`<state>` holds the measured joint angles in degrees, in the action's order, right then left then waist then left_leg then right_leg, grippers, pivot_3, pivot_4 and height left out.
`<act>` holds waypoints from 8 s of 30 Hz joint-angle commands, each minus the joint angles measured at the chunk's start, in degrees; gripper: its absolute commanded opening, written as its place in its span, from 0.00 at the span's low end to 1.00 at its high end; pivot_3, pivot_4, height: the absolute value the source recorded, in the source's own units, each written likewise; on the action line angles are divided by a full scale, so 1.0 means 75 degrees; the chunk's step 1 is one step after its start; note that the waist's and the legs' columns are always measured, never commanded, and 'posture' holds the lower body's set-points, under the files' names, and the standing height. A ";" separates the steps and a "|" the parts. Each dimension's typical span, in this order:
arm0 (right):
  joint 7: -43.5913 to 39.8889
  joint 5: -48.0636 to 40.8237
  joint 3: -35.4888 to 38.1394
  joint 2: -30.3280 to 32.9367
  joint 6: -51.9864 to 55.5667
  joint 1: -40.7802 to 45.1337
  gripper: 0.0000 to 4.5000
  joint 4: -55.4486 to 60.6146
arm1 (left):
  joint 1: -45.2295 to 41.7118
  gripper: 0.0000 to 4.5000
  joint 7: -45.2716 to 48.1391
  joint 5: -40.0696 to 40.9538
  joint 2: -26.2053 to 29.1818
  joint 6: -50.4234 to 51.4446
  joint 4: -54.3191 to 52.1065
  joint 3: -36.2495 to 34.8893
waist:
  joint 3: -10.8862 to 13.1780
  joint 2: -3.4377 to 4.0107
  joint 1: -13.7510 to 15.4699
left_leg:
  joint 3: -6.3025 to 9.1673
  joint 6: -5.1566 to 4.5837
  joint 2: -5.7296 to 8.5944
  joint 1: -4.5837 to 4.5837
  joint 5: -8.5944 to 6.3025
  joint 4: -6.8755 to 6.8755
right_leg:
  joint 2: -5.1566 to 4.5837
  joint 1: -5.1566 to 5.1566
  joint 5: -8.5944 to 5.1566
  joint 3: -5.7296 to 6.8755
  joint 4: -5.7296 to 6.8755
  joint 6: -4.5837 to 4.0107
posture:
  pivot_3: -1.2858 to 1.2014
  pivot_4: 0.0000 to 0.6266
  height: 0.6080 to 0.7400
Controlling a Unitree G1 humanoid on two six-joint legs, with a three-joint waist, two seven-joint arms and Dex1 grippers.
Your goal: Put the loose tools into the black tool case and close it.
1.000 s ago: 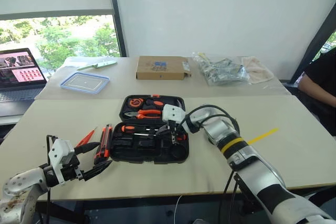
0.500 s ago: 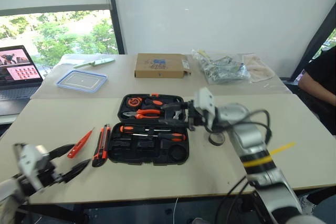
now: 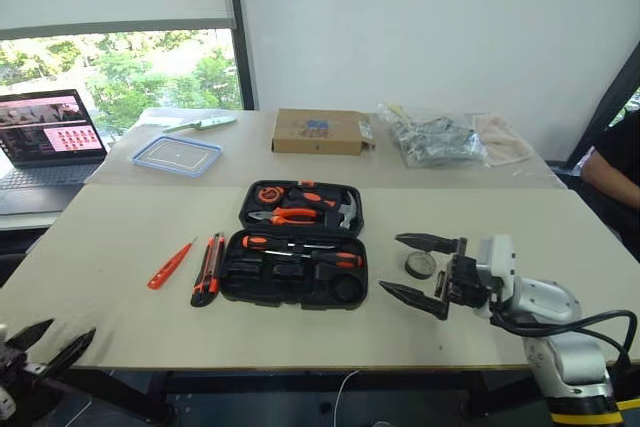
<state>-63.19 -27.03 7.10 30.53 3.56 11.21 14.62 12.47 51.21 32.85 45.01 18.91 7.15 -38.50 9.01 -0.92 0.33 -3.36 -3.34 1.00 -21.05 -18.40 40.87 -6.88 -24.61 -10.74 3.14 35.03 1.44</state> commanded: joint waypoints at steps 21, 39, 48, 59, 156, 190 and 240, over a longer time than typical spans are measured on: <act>0.0683 -0.0293 -0.0445 0.0135 0.0359 0.0443 1.00 0.0783 | -0.3610 0.18 -0.0940 -0.1397 0.0890 0.2704 0.0727 0.3288 | 0.0001 -0.0002 -0.0135 | -0.0022 0.0061 0.0000 -0.0039 0.0039 -0.0017 | 0.0045 -0.0045 -0.0001 -0.0028 -0.0003 0.0004 | 0.52 0.24 1.00; 0.0558 -0.0565 -0.0093 0.0887 0.0571 -0.0169 1.00 0.1068 | -0.6812 0.10 0.4333 -0.2631 0.0458 -0.1829 0.1078 0.6181 | 0.0006 -0.0010 0.0029 | -0.0038 0.0044 0.0013 -0.0067 0.0038 0.0021 | 0.0054 -0.0042 0.0008 -0.0033 -0.0004 0.0017 | 0.52 0.24 1.00; 0.0881 -0.0539 -0.0079 0.0837 0.0616 -0.0438 1.00 0.1400 | -0.7997 0.10 0.4085 -0.4302 -0.0367 -0.2957 0.3176 0.7392 | 0.0010 -0.0018 -0.0037 | -0.0045 0.0007 0.0003 -0.0084 0.0018 0.0032 | 0.0067 -0.0058 0.0008 -0.0046 -0.0008 0.0021 | 0.52 0.24 1.00; 0.1077 -0.0514 -0.0091 0.0825 0.0537 -0.0632 1.00 0.1513 | -0.8087 0.10 0.4605 -0.4645 -0.0334 -0.3232 0.3547 0.7582 | 0.0010 -0.0017 0.0027 | -0.0043 -0.0042 0.0006 -0.0125 -0.0010 0.0127 | 0.0052 -0.0051 0.0026 -0.0054 -0.0005 0.0073 | 0.52 0.24 1.00; 0.0781 -0.0380 -0.0499 0.0510 0.0444 -0.0368 1.00 0.1064 | -0.7216 0.02 0.3578 -0.3145 -0.1004 -0.1611 0.2260 0.6206 | 0.0011 -0.0016 0.0029 | -0.0041 -0.0055 0.0020 -0.0130 -0.0018 0.0144 | 0.0056 -0.0055 0.0028 -0.0078 -0.0002 0.0091 | 0.52 0.24 1.00; 0.0832 -0.0422 -0.0327 0.0432 0.0237 -0.0384 1.00 0.0928 | -0.4928 0.36 0.2438 -0.1517 -0.0664 -0.2262 0.0892 0.3563 | 0.0011 -0.0015 -0.0136 | -0.0041 -0.0054 0.0008 -0.0126 -0.0018 0.0137 | 0.0056 -0.0073 0.0029 -0.0095 0.0004 0.0088 | 0.52 0.24 1.00; 0.0743 -0.0371 -0.0328 0.0743 0.0095 -0.0627 1.00 0.1197 | -0.4400 0.98 -0.3213 -0.1044 -0.0623 0.5363 -0.1488 0.4234 | 0.0018 -0.0023 0.0035 | -0.0019 0.0013 0.0014 0.0001 -0.0009 0.0067 | 0.0061 0.0020 0.0030 -0.0095 -0.0017 0.0053 | 0.52 0.24 1.00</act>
<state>-58.23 -28.44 3.42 36.09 4.17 5.84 21.48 -20.66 26.61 25.69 40.84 57.93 -5.00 -8.52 9.14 -1.09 0.59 -3.50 -3.23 1.11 -21.03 -18.47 41.38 -6.43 -24.46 -10.52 2.43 34.90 1.83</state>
